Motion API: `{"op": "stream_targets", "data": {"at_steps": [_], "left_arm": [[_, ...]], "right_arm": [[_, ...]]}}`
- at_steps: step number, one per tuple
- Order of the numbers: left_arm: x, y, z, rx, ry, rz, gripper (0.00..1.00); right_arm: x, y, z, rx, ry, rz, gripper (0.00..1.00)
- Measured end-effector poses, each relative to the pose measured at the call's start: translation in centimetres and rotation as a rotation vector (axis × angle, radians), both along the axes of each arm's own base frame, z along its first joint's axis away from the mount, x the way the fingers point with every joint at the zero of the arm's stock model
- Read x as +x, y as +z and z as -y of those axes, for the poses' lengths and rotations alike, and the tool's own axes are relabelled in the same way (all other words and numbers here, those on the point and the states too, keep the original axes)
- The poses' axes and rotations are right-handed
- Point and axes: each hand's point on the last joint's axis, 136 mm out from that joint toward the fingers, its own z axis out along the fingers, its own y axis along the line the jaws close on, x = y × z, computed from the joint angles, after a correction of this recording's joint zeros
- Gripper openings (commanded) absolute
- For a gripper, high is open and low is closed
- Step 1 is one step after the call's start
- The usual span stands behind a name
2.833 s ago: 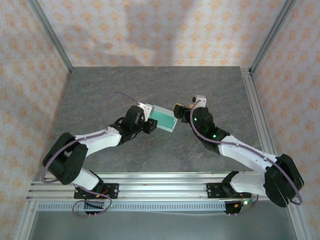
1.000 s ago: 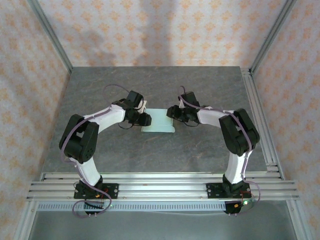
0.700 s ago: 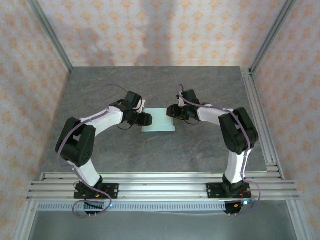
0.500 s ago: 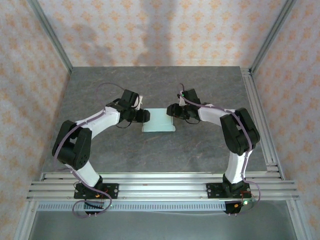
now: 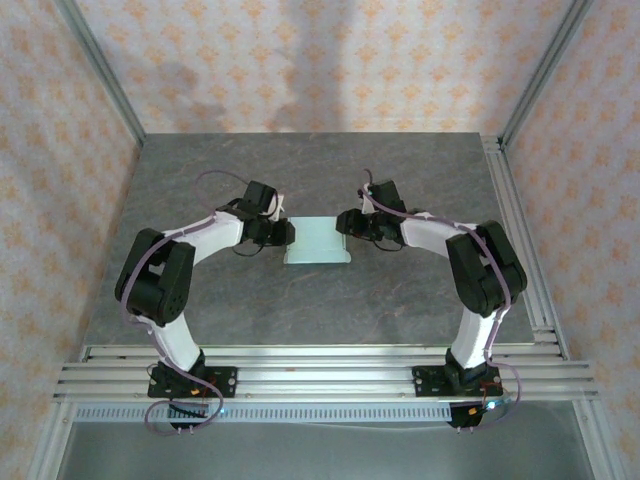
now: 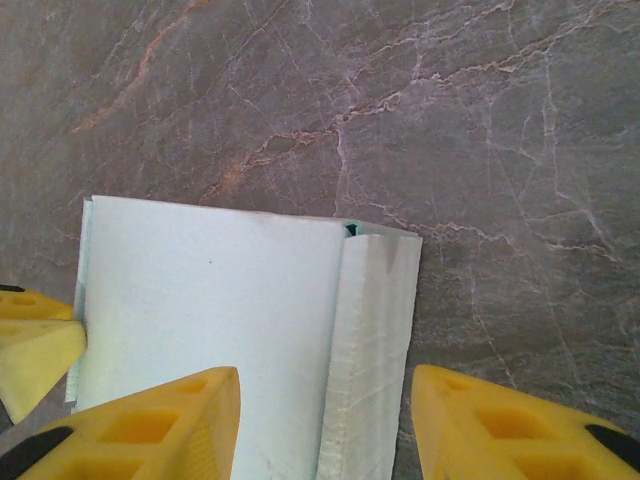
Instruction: Fold the paper box
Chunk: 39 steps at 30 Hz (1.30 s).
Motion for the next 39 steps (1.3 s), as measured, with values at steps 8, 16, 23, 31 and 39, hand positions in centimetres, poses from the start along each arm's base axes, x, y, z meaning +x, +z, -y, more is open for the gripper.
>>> {"op": "stream_targets", "data": {"at_steps": [8, 16, 23, 31, 39], "left_arm": [[0.3, 0.1, -0.2, -0.006, 0.008, 0.006, 0.11], [0.9, 0.2, -0.6, -0.061, 0.013, 0.005, 0.01], [1.6, 0.0, -0.9, -0.169, 0.006, 0.009, 0.00], [2.1, -0.2, -1.0, -0.240, 0.001, 0.007, 0.00], [1.9, -0.3, -0.9, -0.250, -0.004, 0.003, 0.00]], "right_arm": [[0.3, 0.4, 0.4, 0.003, -0.010, 0.008, 0.49], [0.4, 2.2, 0.5, 0.024, -0.019, 0.044, 0.55], [0.2, 2.6, 1.3, 0.080, -0.071, 0.048, 0.71], [-0.7, 2.1, 0.3, 0.212, -0.082, -0.023, 0.73], [-0.3, 3.4, -1.7, 0.375, -0.057, -0.053, 0.59]]}}
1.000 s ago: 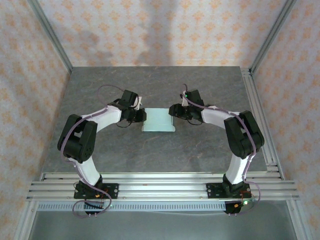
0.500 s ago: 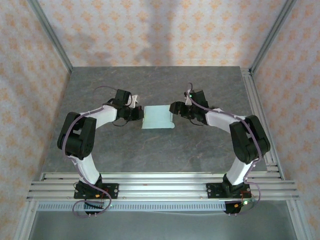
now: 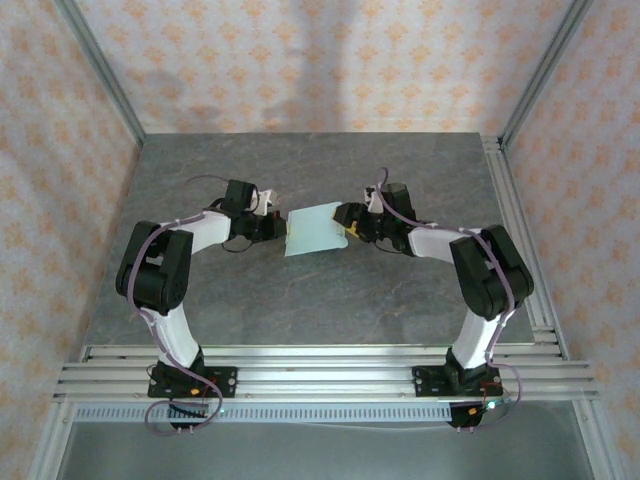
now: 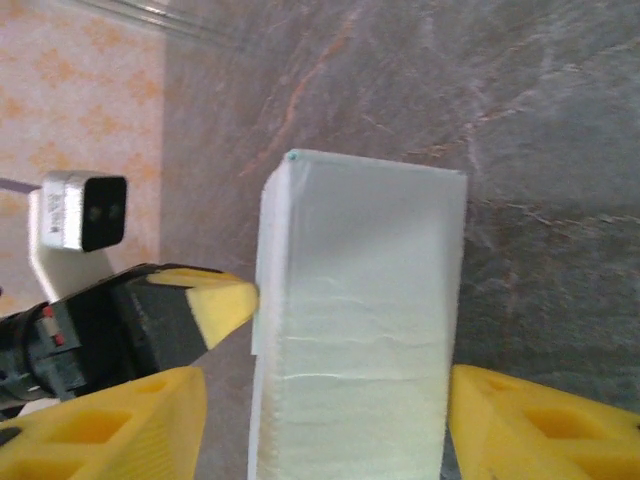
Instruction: Fold the paper box
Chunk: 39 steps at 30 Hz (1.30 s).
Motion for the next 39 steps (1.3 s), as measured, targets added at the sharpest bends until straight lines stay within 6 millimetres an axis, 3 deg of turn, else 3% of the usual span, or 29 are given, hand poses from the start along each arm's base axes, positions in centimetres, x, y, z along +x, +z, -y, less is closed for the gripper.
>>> {"op": "stream_targets", "data": {"at_steps": [6, 8, 12, 15, 18, 19, 23, 27, 36, 39], "left_arm": [[-0.1, -0.1, 0.0, 0.000, -0.001, -0.003, 0.00], [-0.1, -0.1, 0.0, 0.000, 0.000, -0.003, 0.06], [-0.4, -0.4, -0.1, 0.006, -0.004, 0.003, 0.34], [-1.0, -0.6, -0.6, 0.028, 0.004, 0.007, 0.50], [-1.6, -0.1, -1.0, 0.066, 0.000, 0.046, 0.91], [-1.8, 0.3, -1.0, 0.086, -0.006, 0.069, 1.00], [-2.2, 2.7, -0.1, 0.190, -0.050, 0.205, 1.00], [-3.5, 5.5, 2.2, 0.294, -0.125, 0.381, 1.00], [-5.9, 10.2, 4.3, 0.581, -0.213, 0.734, 1.00], [-6.6, 10.9, 5.3, 0.701, -0.262, 0.815, 1.00]], "right_arm": [[0.0, 0.6, -0.4, 0.046, 0.004, -0.013, 0.50], [0.0, 0.6, -0.5, 0.051, 0.002, -0.018, 0.49], [0.2, 0.6, -0.2, 0.055, -0.009, -0.025, 0.48], [0.4, 0.6, 0.1, 0.057, -0.019, -0.031, 0.48], [0.6, 0.6, 0.4, 0.060, -0.031, -0.036, 0.47], [0.8, 0.6, 0.6, 0.062, -0.038, -0.039, 0.47], [1.5, 0.7, 1.8, 0.069, -0.072, -0.049, 0.44], [2.1, 1.2, 3.1, 0.073, -0.105, -0.048, 0.43], [2.6, 4.1, 5.6, 0.092, -0.154, -0.011, 0.43], [2.4, 5.2, 6.1, 0.112, -0.160, -0.003, 0.43]]}}
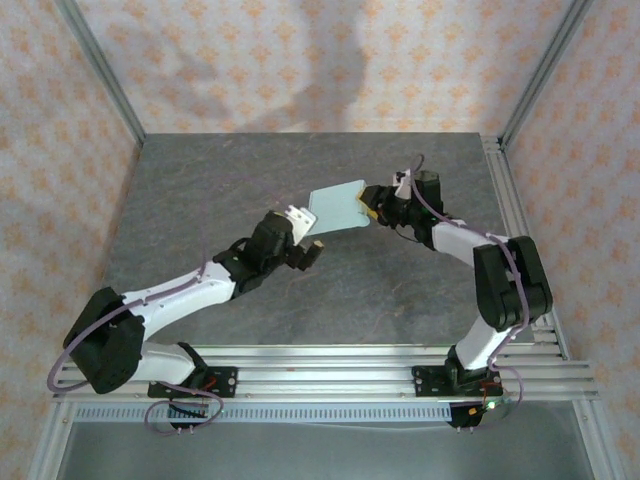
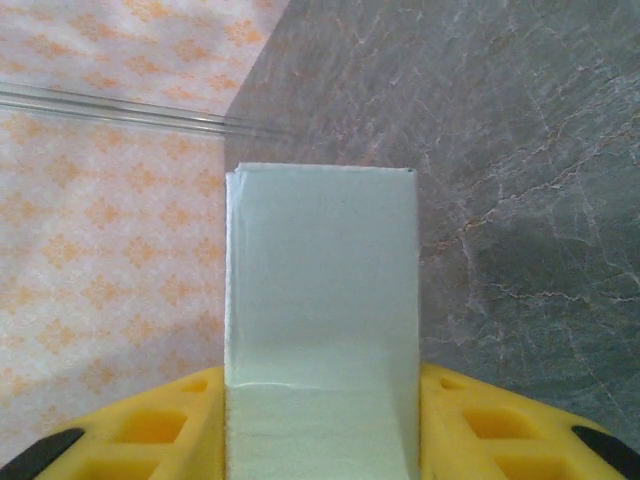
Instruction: Fold the paper box
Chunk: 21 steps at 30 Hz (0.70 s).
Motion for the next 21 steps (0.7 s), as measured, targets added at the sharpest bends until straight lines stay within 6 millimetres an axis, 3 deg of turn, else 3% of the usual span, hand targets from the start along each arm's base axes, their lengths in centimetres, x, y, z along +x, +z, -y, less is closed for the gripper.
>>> {"op": "stream_targets", "data": {"at_steps": [4, 9, 16, 21], "left_arm": [[-0.6, 0.7, 0.8, 0.119, -0.034, 0.078, 1.00], [0.2, 2.4, 0.9, 0.177, -0.040, 0.203, 1.00], [-0.2, 2.4, 1.9, 0.242, -0.141, 0.327, 1.00], [0.1, 4.3, 2.7, 0.228, -0.170, 0.416, 1.00]], "right_arm": [[-0.5, 1.7, 0.5, 0.037, -0.007, 0.006, 0.43], [-1.4, 3.6, 1.6, 0.093, -0.024, -0.003, 0.42], [-3.3, 6.4, 4.2, 0.165, -0.071, -0.031, 0.41], [-5.2, 8.3, 6.1, 0.183, -0.101, -0.060, 0.39]]}}
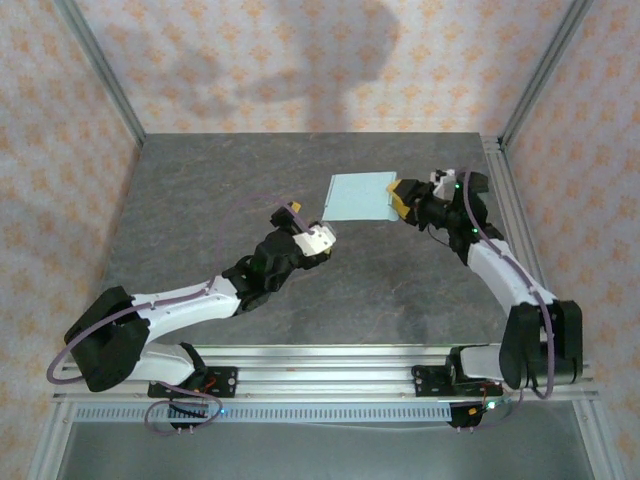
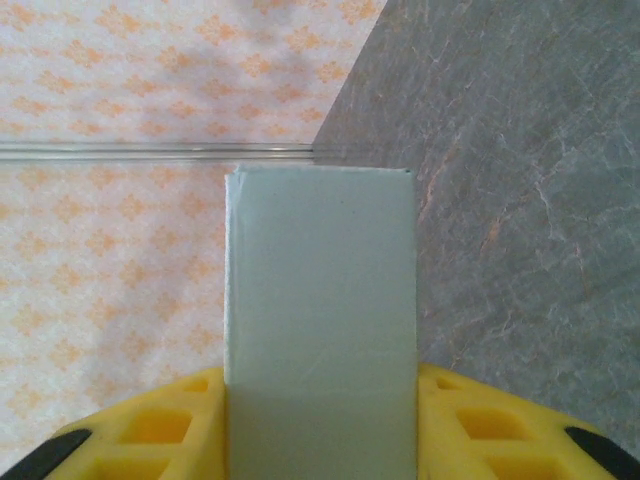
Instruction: Fold the paper box
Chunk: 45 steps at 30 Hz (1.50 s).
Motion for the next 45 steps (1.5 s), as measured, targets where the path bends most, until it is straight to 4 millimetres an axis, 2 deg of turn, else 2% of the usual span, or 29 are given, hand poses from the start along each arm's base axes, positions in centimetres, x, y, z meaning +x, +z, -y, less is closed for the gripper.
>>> {"op": "stream_targets", "data": {"at_steps": [6, 14, 19, 24, 29, 32, 37, 42, 45], "left_arm": [[-0.1, 1.5, 1.6, -0.006, -0.055, 0.086, 1.00], [-0.4, -0.4, 4.1, 0.101, -0.141, 0.110, 1.00], [0.0, 0.1, 4.4, 0.130, -0.147, 0.145, 0.99], [0.2, 0.8, 4.6, 0.143, -0.148, 0.175, 0.89], [0.3, 0.7, 4.7, 0.161, -0.151, 0.177, 0.80], [0.3, 0.7, 4.7, 0.166, -0.148, 0.178, 0.71], [0.4, 0.6, 4.7, 0.177, -0.148, 0.175, 0.60], [0.4, 0.1, 5.0, 0.198, -0.155, 0.160, 0.43], [0.4, -0.1, 5.0, 0.221, -0.156, 0.154, 0.36]], "right_arm": [[-2.5, 0.0, 0.9, 0.016, -0.001, -0.099, 0.37], [-4.1, 0.4, 0.4, 0.056, 0.032, -0.154, 0.36], [-4.5, 0.2, 0.2, 0.067, 0.043, -0.183, 0.36], [-4.7, -0.1, 0.2, 0.069, 0.047, -0.200, 0.36], [-4.9, -0.2, 0.1, 0.072, 0.053, -0.211, 0.36], [-4.9, -0.2, 0.1, 0.073, 0.055, -0.211, 0.36], [-4.9, -0.2, 0.1, 0.074, 0.056, -0.211, 0.36], [-4.9, -0.2, 0.1, 0.074, 0.055, -0.213, 0.36], [-4.9, -0.2, 0.1, 0.079, 0.051, -0.222, 0.37]]}}
